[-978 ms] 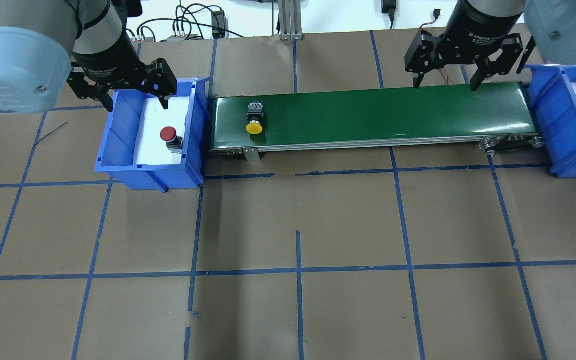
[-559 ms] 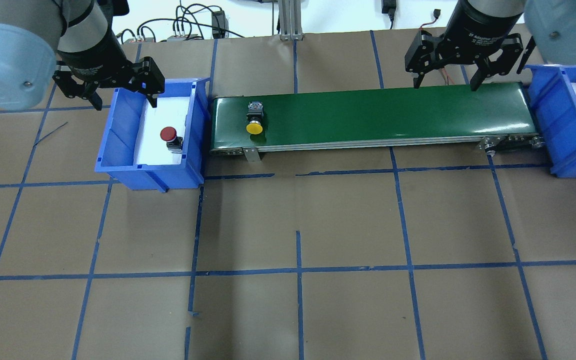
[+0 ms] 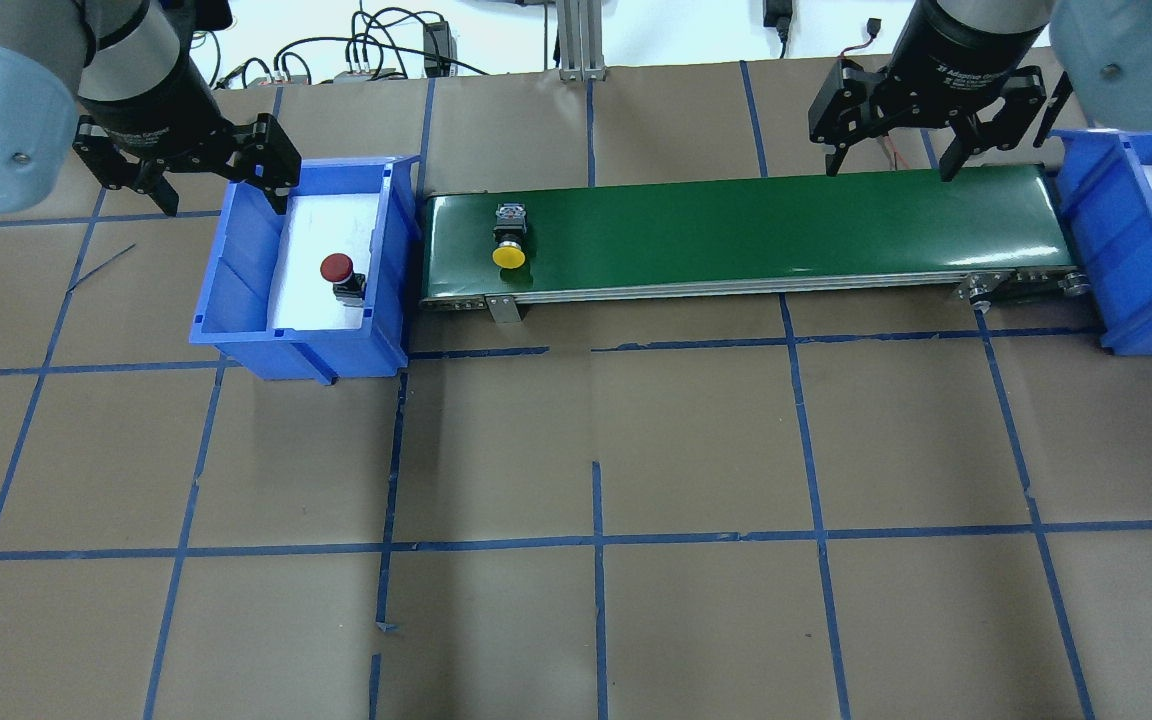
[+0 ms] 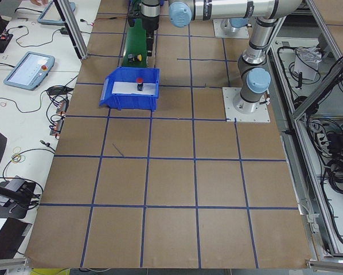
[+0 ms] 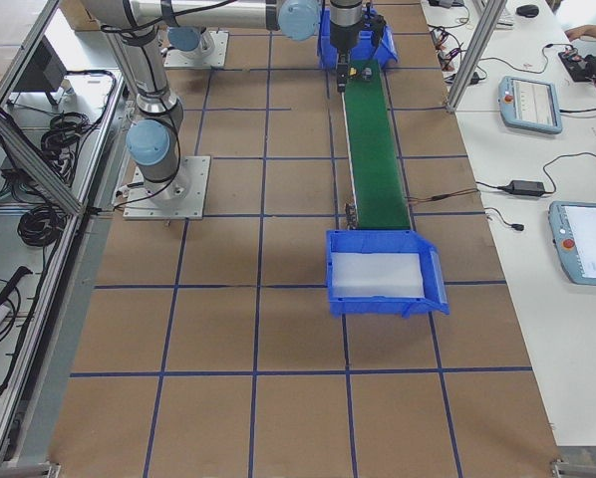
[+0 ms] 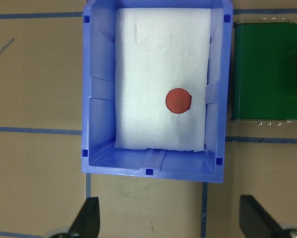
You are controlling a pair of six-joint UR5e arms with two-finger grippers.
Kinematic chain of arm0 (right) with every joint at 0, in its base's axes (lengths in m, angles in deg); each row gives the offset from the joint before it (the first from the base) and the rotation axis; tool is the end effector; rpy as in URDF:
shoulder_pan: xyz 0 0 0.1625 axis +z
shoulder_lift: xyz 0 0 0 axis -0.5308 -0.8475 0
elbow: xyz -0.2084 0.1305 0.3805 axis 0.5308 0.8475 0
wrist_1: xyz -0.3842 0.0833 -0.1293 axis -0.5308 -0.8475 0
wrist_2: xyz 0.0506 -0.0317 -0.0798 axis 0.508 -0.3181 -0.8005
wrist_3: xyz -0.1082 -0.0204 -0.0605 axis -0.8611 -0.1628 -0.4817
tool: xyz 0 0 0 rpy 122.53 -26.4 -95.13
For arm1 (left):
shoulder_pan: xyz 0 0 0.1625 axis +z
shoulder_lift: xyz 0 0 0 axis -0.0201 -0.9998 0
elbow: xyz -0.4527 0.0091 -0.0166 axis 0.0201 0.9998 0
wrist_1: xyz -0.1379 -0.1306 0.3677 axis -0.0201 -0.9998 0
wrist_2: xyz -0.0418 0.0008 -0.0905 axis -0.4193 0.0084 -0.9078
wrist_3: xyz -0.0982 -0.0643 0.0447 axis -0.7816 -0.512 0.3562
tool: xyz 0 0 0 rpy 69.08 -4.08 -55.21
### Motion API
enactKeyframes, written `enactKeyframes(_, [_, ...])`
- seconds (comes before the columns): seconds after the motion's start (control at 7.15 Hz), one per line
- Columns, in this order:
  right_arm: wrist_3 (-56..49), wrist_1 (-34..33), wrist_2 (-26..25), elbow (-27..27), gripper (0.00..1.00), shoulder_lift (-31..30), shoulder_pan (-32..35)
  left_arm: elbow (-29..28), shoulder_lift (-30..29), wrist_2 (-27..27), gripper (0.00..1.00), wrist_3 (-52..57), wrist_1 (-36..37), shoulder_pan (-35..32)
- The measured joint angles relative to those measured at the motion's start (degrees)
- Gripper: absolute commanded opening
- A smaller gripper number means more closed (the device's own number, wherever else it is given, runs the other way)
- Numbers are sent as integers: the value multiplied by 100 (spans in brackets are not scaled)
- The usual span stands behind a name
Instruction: Transport two buttons from left to right
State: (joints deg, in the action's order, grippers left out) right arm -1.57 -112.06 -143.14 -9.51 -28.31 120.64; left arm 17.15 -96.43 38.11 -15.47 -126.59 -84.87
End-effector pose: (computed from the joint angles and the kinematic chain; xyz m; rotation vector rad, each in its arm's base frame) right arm 0.1208 -0.5392 0.4926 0.1726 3.1267 -0.1098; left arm -0.0822 -0.5426 0.4756 -0.0437 3.0247 -0.1235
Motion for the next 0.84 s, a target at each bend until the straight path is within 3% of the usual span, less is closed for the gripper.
enactKeyframes(0.84, [73, 14, -1, -8, 100, -55, -26, 6, 3, -21, 100, 101, 1, 85])
